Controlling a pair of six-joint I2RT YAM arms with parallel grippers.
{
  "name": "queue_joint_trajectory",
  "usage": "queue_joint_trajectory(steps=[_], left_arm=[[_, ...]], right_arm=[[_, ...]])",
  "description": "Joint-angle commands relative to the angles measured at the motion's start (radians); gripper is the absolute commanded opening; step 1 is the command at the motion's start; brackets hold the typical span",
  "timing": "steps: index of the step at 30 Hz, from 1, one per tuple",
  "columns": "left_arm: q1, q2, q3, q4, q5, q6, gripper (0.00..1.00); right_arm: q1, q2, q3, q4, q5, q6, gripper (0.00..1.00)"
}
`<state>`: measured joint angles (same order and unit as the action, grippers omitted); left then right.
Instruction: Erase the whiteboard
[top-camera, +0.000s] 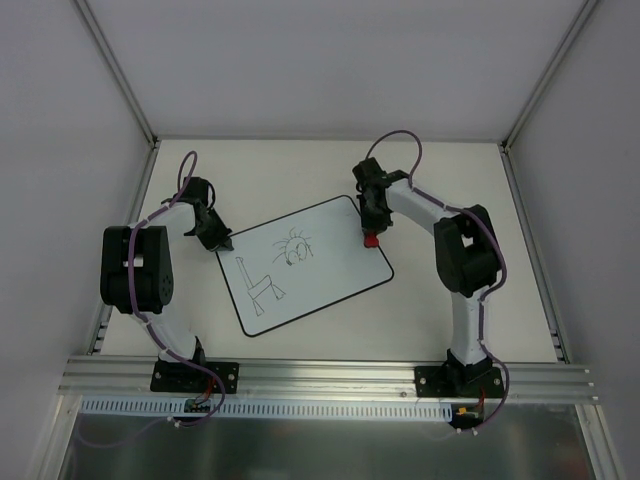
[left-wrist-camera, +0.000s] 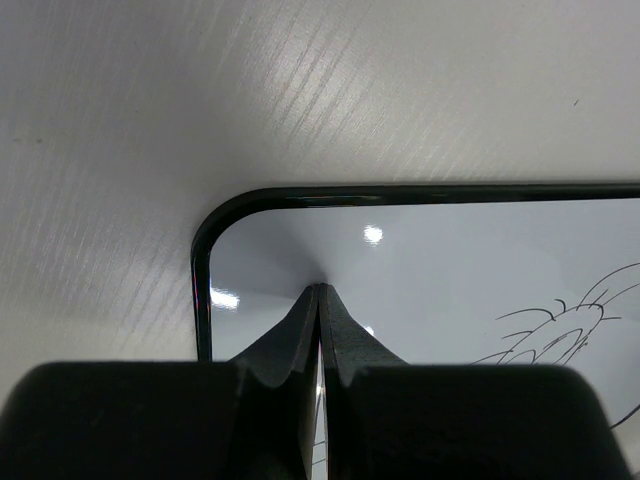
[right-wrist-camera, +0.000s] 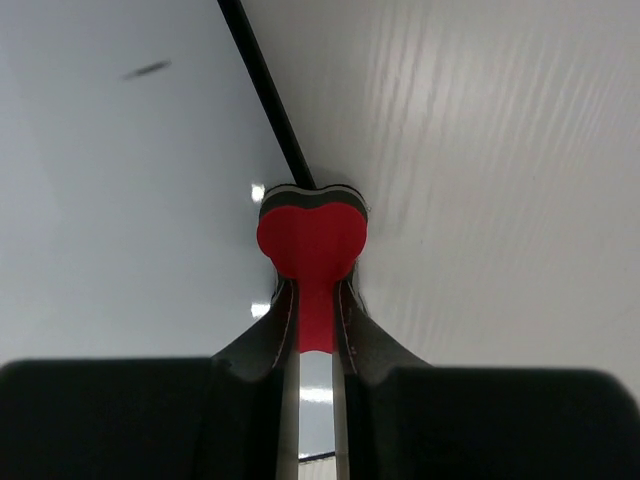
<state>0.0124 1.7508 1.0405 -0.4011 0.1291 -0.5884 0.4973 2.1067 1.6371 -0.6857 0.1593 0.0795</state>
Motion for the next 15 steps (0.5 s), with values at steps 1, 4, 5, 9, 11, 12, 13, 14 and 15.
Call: queue_joint_trajectory(steps=[1,4,5,9,11,12,13,14,15], left_arm=[[-0.008,0.027,-0.033,-0.077,-0.039,0.021,0.00],[-0.008,0.027,-0.030,-0.079,-0.037,0.024,0.00],[-0.008,0.027,-0.030,-0.077,-0.037,0.024,0.00],[-0.006,0.024,-0.031,-0.077,-0.036,0.030,0.00],[-0.008,0.021,-0.033,-0.077,-0.036,0.032,0.00],[-0.006,0.021,-0.033,-0.076,-0.037,0.035,0.00],[-0.008,0.021,-0.033,-0.077,-0.036,0.038,0.00],[-0.006,0.019,-0.033,-0.077,-0.036,0.038,0.00],[-0.006,0.019,-0.031,-0.077,-0.036,0.039,0.00]], right_arm=[[-0.005,-0.013,-0.180,-0.101,-0.001,0.022,0.00],[-0.005,-0.063,-0.261,-0.081,0.005,0.028,0.00],[-0.006,-0.070,-0.275,-0.077,0.006,0.025,0.00],[-0.002,-0.045,-0.215,-0.063,0.000,0.020,0.00],[0.006,-0.010,-0.168,-0.055,0.000,0.010,0.00],[0.007,0.007,-0.105,-0.055,0.002,0.005,0.00],[0.009,0.041,-0.070,-0.055,-0.001,0.002,0.00],[0.012,0.058,-0.036,-0.057,-0.003,-0.001,0.00],[0.012,0.076,-0.001,-0.057,-0.007,-0.006,0.00]])
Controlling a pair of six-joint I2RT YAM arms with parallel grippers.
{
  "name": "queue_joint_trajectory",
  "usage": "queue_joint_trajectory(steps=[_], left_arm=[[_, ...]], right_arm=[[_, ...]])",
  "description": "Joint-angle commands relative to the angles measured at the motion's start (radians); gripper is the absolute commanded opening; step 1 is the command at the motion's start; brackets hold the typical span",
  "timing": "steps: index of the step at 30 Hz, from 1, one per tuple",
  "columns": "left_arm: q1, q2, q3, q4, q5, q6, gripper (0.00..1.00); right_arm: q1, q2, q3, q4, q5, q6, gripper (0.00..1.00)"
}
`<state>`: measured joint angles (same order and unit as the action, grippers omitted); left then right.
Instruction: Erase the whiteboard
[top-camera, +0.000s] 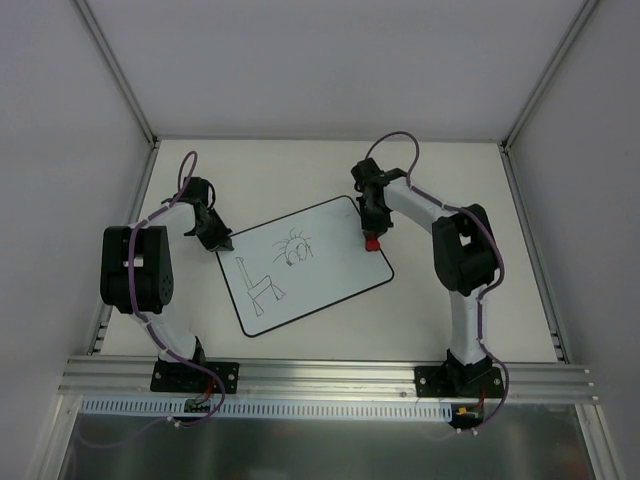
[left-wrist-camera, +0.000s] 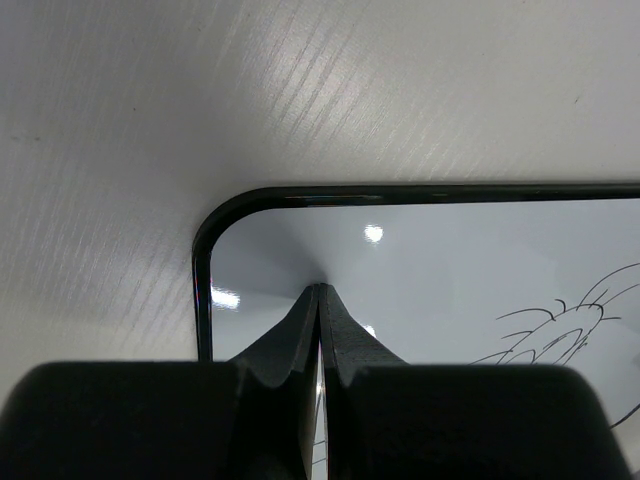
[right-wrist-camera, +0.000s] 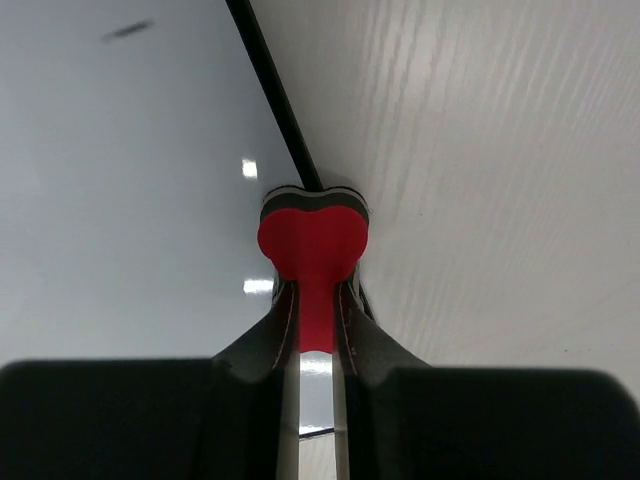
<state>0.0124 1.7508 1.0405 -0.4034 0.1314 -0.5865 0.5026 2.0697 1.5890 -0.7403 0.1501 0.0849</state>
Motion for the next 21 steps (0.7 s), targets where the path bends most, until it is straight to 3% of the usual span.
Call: queue_joint_trajectory(steps=[1,8,17,21], left_arm=[[-0.008,0.019,-0.031,-0.074,-0.038,0.037,0.00],[-0.008,0.009,-0.034,-0.074,-0.033,0.042,0.00],[-0.006,0.006,-0.033,-0.075,-0.035,0.042,0.00],[-0.008,0.009,-0.031,-0.074,-0.029,0.040,0.00]], right_arm=[[0.007,0.130,0.116,-0.004,-0.003,-0.011,0.00],[0.017,0.234,0.290,-0.028,-0.023,-0.025,0.07],[0.028,0.213,0.266,-0.013,-0.017,-0.066,0.30],[0.028,0.184,0.218,0.034,-0.007,-0.066,0.31]])
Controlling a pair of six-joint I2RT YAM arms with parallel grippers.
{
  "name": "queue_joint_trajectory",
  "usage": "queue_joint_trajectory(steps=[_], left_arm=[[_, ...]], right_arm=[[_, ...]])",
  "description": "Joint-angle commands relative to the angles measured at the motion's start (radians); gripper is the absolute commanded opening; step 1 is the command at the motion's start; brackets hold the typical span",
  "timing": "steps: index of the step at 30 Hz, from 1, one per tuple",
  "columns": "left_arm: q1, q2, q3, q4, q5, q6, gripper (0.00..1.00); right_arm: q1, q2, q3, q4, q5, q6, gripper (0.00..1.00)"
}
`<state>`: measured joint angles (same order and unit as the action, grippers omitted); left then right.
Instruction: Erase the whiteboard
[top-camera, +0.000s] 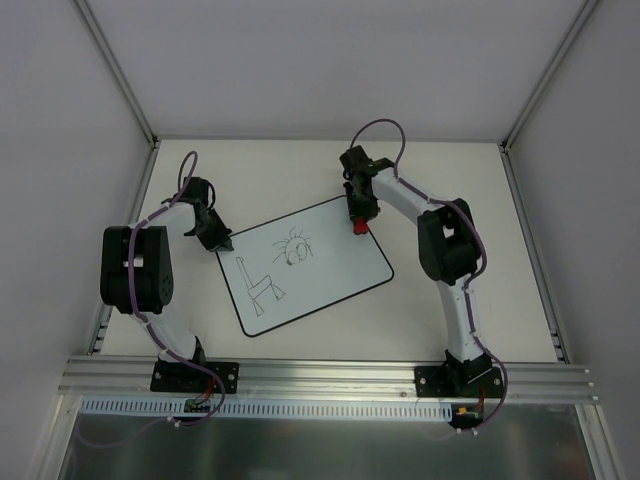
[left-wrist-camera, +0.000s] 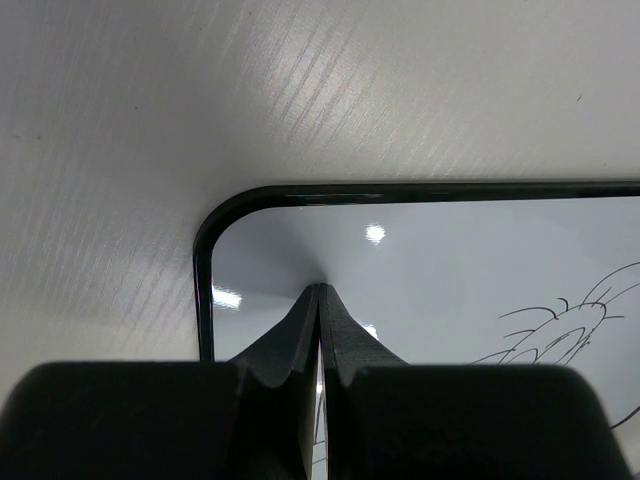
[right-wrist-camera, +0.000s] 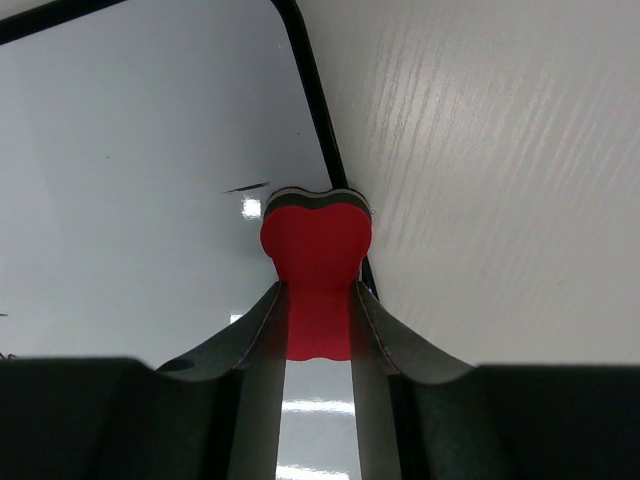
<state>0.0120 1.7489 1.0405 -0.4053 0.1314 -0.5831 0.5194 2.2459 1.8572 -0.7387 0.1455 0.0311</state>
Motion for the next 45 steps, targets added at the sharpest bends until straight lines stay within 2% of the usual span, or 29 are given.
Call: queue_joint_trajectory(steps=[1,5,9,17,24,28,36,45], left_arm=[[-0.007,0.012,-0.031,-0.073,-0.027,0.037,0.00],[-0.007,0.012,-0.030,-0.073,-0.029,0.039,0.00],[-0.007,0.015,-0.030,-0.073,-0.026,0.042,0.00],[-0.007,0.014,-0.033,-0.072,-0.027,0.051,0.00],[-0.007,0.015,-0.030,-0.073,-0.032,0.055,0.00],[-0.007,0.020,-0.027,-0.073,-0.030,0.055,0.00],[-0.007,0.015,-0.025,-0.073,-0.035,0.057,0.00],[-0.007,-0.002,-0.013,-0.073,-0.035,0.055,0.00]], right_arm=[[0.011,0.003,-0.064,0.041,-0.001,-0.013,0.31],[0.011,0.009,-0.055,0.065,0.011,-0.016,0.22],[0.011,0.066,0.025,0.062,0.017,-0.023,0.15],[0.011,0.167,0.187,0.024,-0.018,-0.062,0.13],[0.051,0.242,0.335,-0.088,-0.101,-0.146,0.07],[0.088,0.244,0.332,-0.106,-0.200,-0.171,0.06],[0.151,0.224,0.304,-0.126,-0.268,-0.180,0.05],[0.162,0.153,0.199,-0.117,-0.202,-0.119,0.04]])
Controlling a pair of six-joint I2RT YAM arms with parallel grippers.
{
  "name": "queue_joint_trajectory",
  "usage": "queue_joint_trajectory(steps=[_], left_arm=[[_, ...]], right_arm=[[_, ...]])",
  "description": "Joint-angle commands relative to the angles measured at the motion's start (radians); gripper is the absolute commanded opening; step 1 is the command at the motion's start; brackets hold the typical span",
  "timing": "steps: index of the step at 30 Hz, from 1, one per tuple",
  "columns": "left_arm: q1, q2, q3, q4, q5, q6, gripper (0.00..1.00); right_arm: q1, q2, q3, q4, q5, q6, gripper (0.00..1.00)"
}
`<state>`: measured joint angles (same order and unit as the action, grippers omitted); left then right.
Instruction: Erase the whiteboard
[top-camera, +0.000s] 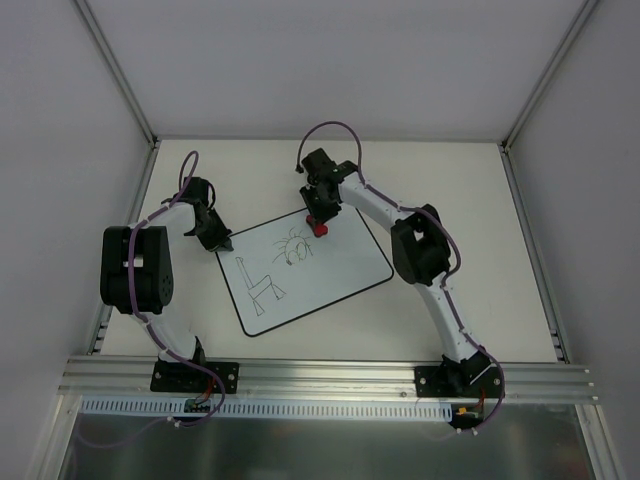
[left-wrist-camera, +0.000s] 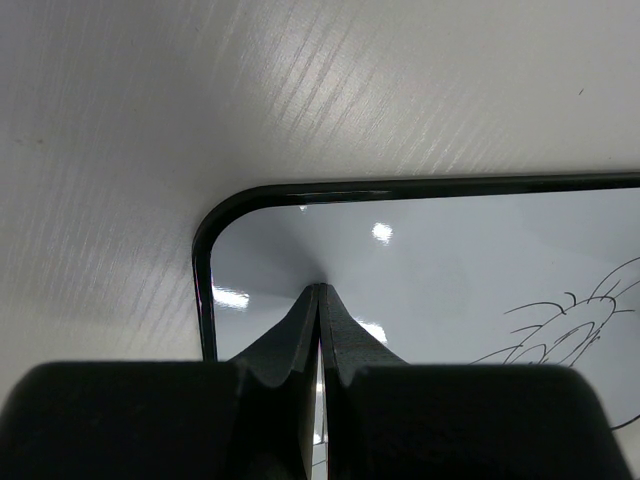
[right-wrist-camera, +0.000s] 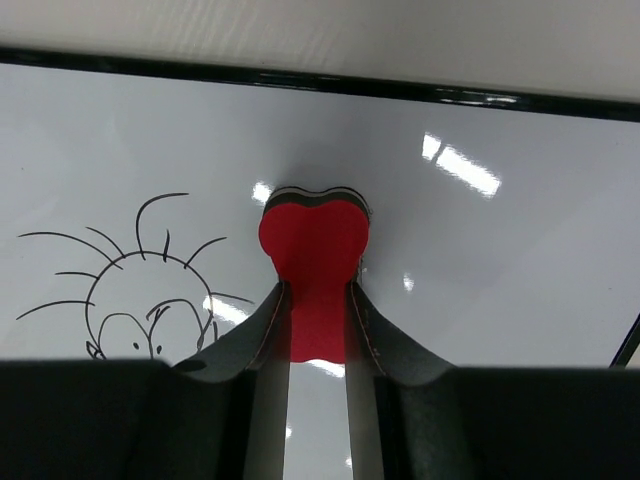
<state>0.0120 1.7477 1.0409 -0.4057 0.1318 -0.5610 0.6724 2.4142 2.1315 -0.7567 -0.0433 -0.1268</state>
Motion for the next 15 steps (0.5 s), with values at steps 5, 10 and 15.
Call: queue_joint_trajectory(steps=[5,10,15], left_arm=[[-0.007,-0.062,-0.009,-0.074,-0.050,0.036,0.00],[-0.066,-0.145,0.008,-0.078,-0.080,0.035,0.12],[-0.155,-0.195,0.030,-0.084,-0.124,0.003,0.24]], right_arm=[[0.021,-0.136,-0.251,-0.032,0.011,0.101,0.08],[0.046,-0.265,-0.433,0.029,0.078,0.177,0.17],[0.061,-0.329,-0.508,0.069,0.112,0.231,0.38]])
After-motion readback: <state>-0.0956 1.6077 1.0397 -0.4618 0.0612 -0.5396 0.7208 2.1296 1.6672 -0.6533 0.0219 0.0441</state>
